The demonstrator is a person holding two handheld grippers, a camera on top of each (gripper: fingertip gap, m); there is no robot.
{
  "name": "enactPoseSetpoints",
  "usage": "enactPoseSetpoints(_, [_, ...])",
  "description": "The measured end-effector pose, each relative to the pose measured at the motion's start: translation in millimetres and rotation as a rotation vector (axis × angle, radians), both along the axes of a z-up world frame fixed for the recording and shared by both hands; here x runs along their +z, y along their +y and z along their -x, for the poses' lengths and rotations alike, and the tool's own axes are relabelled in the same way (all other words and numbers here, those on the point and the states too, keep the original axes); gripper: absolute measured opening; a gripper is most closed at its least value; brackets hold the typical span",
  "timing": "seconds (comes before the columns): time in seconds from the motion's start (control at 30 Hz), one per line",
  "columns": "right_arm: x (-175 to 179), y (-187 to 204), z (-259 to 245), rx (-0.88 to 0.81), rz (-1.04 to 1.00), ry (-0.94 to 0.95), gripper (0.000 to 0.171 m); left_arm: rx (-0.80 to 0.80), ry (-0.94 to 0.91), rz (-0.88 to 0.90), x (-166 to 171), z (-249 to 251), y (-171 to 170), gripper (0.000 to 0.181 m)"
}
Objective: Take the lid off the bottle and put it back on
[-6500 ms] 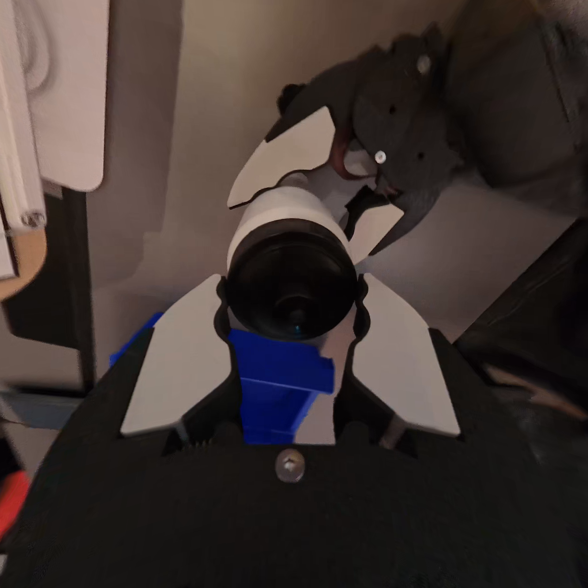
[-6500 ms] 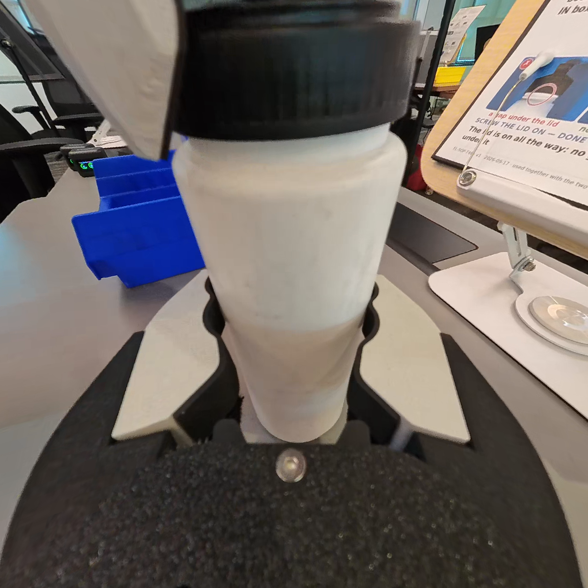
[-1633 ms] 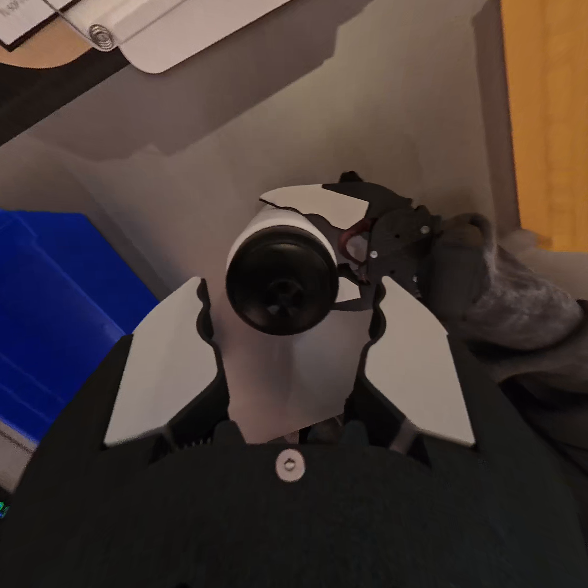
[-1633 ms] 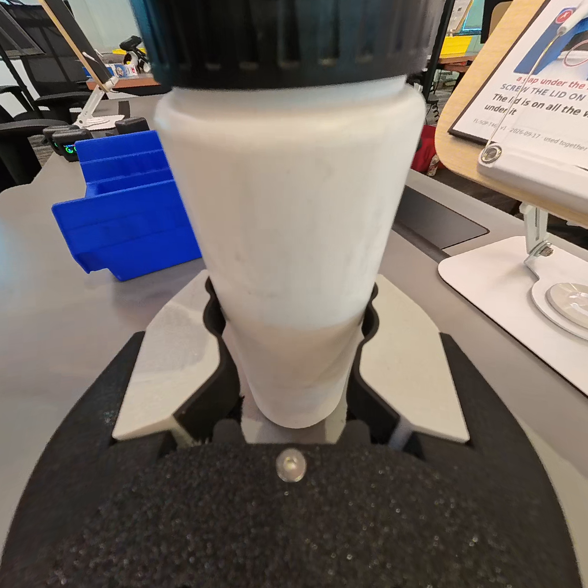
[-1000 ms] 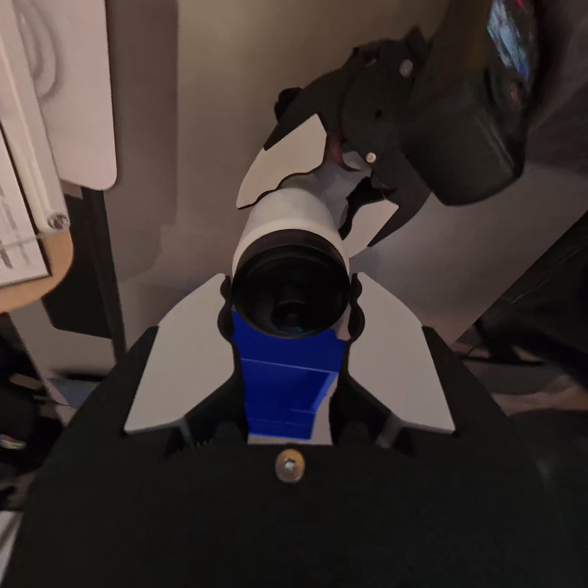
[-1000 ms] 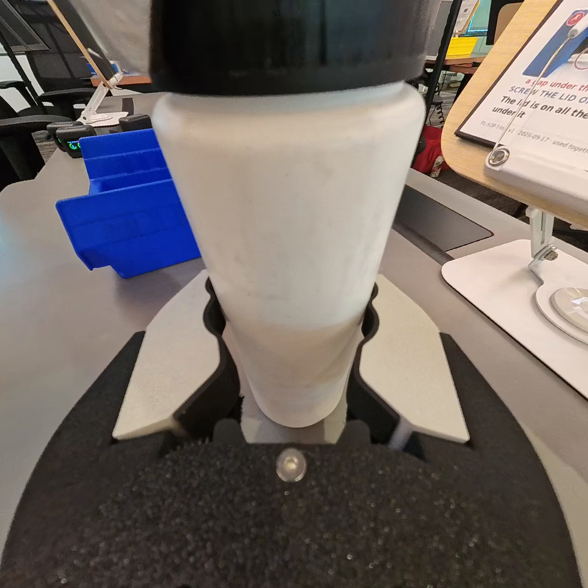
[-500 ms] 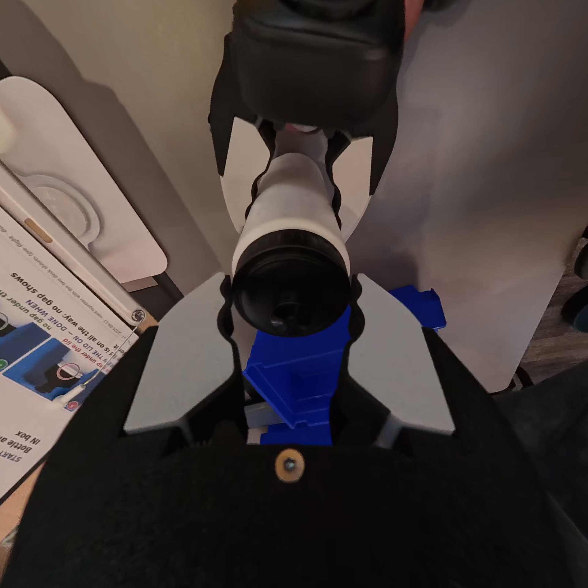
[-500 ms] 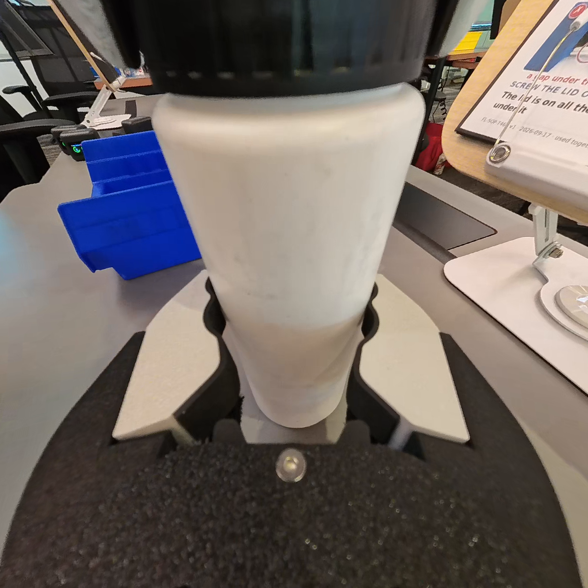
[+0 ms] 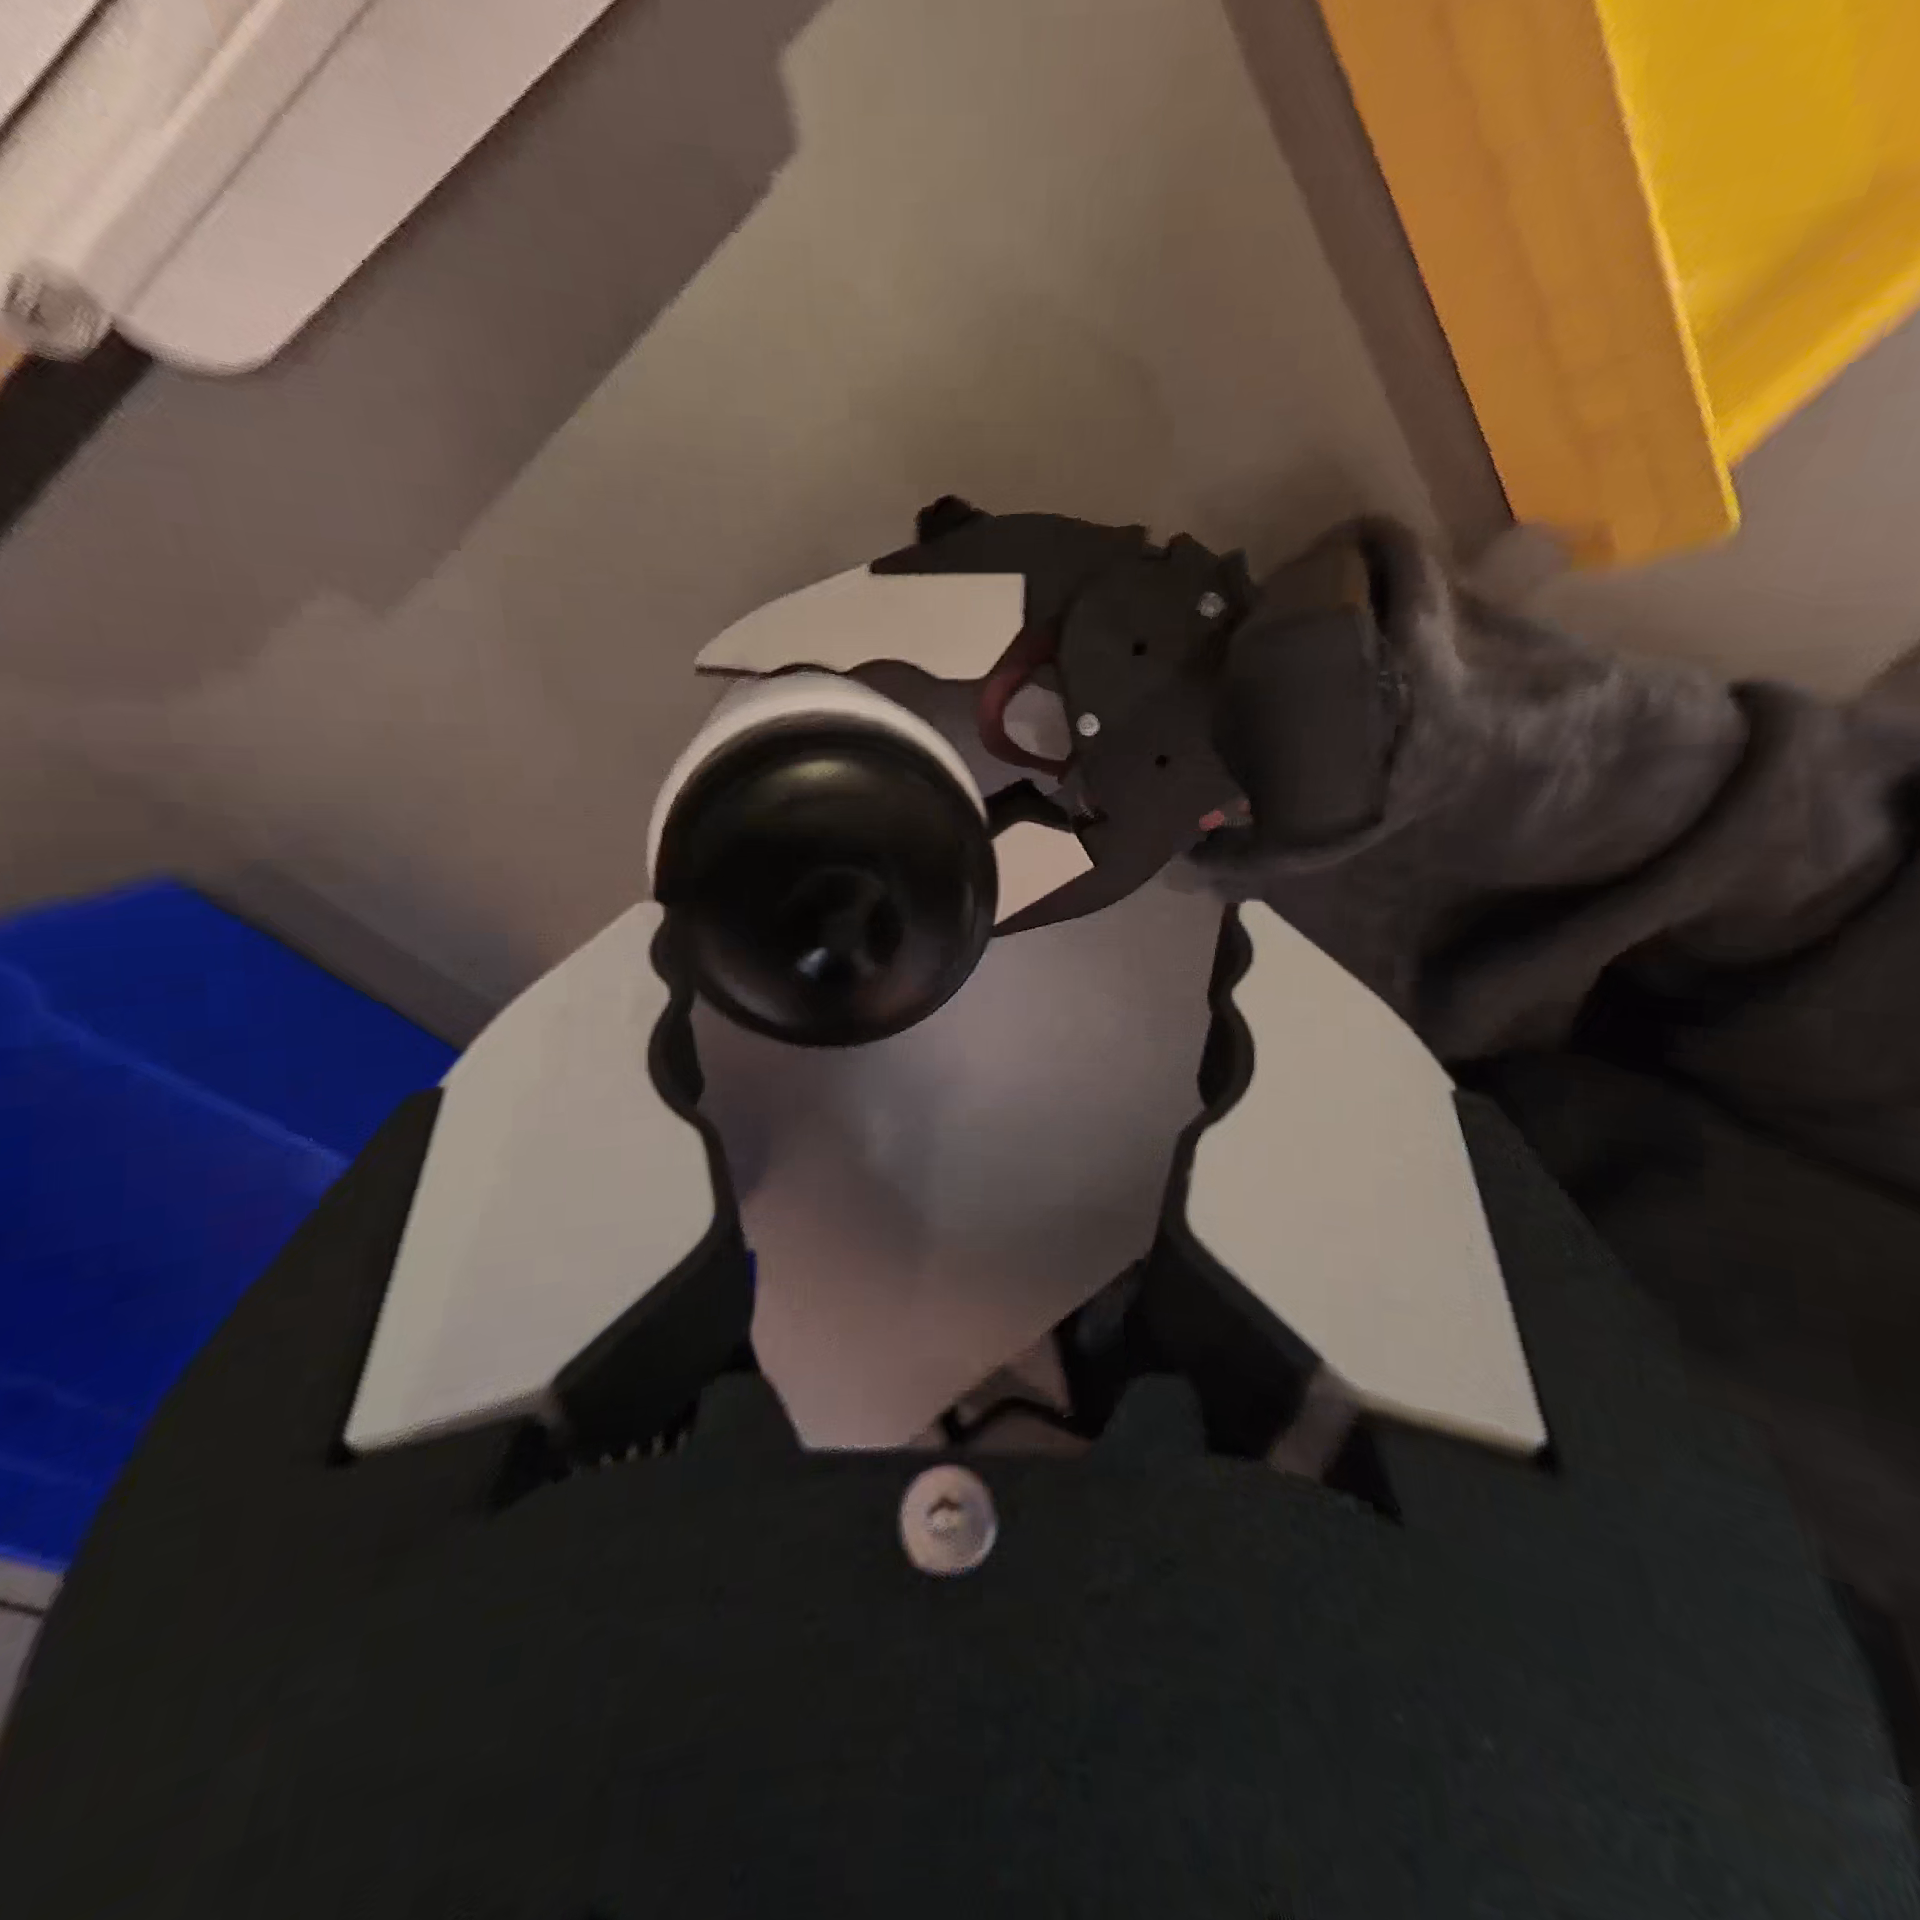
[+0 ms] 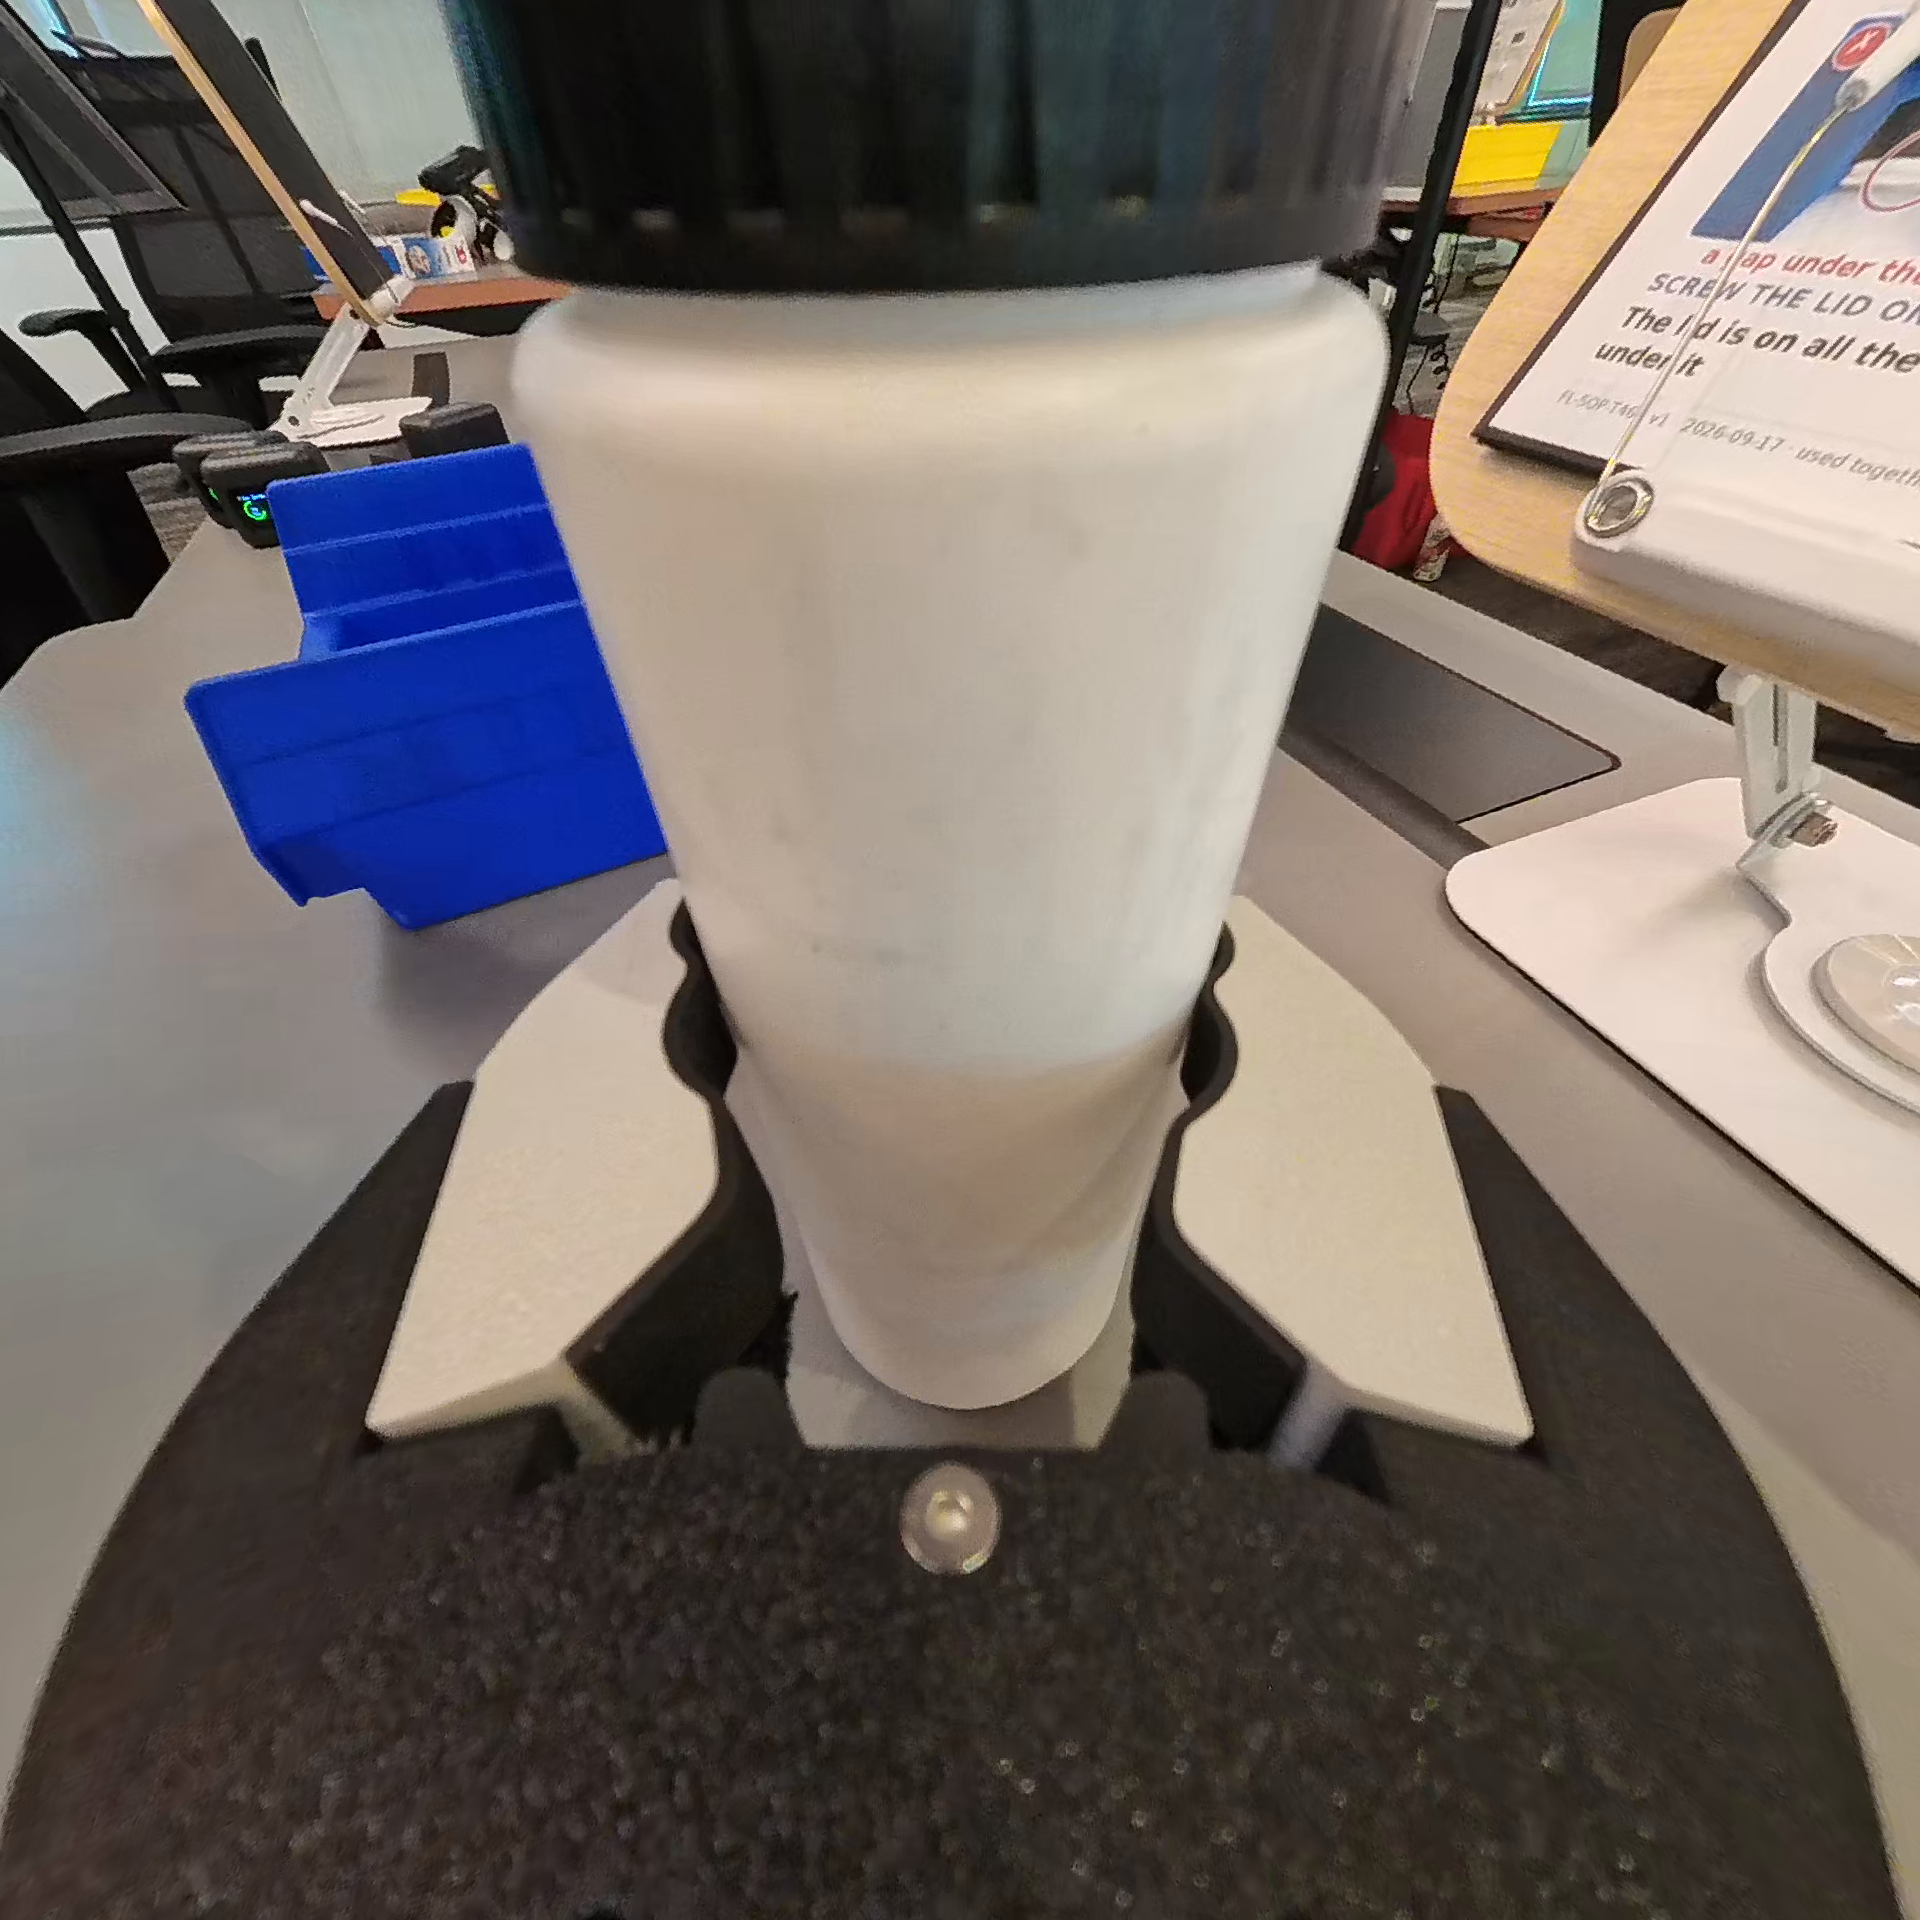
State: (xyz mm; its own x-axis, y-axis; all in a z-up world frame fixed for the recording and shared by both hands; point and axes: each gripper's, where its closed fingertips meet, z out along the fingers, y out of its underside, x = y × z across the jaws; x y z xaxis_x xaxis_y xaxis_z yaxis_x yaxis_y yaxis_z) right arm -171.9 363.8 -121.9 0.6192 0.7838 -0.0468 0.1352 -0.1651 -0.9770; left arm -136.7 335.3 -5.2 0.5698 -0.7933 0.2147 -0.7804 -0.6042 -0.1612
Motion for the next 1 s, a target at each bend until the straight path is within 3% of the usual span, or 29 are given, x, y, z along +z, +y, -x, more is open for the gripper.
enactPoseSetpoints(0.1, [0,0,1,-0.002,-0.002,-0.008,0.087,0.175,0.01,0.011,-7,3,2,0.095])
enactPoseSetpoints(0.27, [-1,-1,1,-0.006,-0.006,-0.021,0.087,0.246,0.197,-0.163,-17,16,23,0.097])
enactPoseSetpoints(0.37, [-1,0,1,-0.011,-0.004,-0.02,0.087,0.28,0.244,-0.118,-32,22,20,0.096])
enactPoseSetpoints(0.43, [0,0,1,-0.01,-0.001,-0.012,0.087,0.293,0.235,-0.068,-38,20,17,0.089])
enactPoseSetpoints(0.47, [0,1,1,-0.01,0.0,-0.01,0.087,0.302,0.208,-0.032,-38,17,14,0.077])
enactPoseSetpoints(0.53, [0,1,1,-0.014,0.004,-0.008,0.087,0.293,0.216,-0.025,-39,16,14,0.076])
enactPoseSetpoints(1.0, [-1,-1,3,-0.012,-0.002,-0.032,0.087,-0.486,0.379,-0.046,-39,28,10,0.077])
